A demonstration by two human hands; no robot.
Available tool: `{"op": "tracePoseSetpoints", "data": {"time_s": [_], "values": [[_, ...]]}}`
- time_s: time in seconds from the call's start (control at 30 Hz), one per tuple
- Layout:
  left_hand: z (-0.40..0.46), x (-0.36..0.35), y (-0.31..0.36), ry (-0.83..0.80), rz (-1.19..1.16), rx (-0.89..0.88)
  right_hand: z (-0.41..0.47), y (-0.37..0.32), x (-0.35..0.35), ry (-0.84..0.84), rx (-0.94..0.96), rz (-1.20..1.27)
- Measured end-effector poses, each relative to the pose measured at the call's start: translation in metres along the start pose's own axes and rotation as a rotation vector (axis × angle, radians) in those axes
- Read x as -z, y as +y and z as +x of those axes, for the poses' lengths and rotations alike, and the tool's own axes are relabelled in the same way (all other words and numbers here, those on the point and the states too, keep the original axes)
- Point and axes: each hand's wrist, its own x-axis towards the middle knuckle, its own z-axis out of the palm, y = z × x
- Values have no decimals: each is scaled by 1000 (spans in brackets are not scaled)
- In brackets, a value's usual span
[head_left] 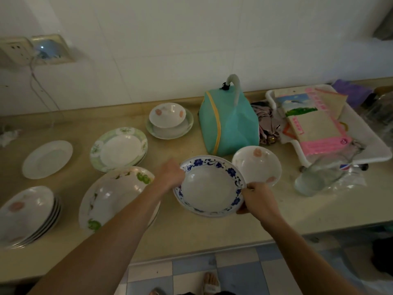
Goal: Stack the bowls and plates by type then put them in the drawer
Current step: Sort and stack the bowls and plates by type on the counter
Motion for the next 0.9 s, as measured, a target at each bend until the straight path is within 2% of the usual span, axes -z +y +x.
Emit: {"op": "tracePoseSetpoints", "data": {"time_s": [0.1, 0.23, 0.43, 0.67, 0.9], "values": [[-3, 28, 13, -1, -22, -36, 13, -27, 8, 31, 21, -26], [-9, 67, 25, 98, -139, -44, 19, -72, 16, 103, 129, -62], [-37, 115, 14, 188, -267, -34, 12, -120, 6, -4, 230, 20], [-74, 155, -53, 303, -303, 40, -8, -137, -59, -175, 273, 45], [-88, 156, -139, 349, -267, 157, -32, -127, -139, -306, 237, -80]]}}
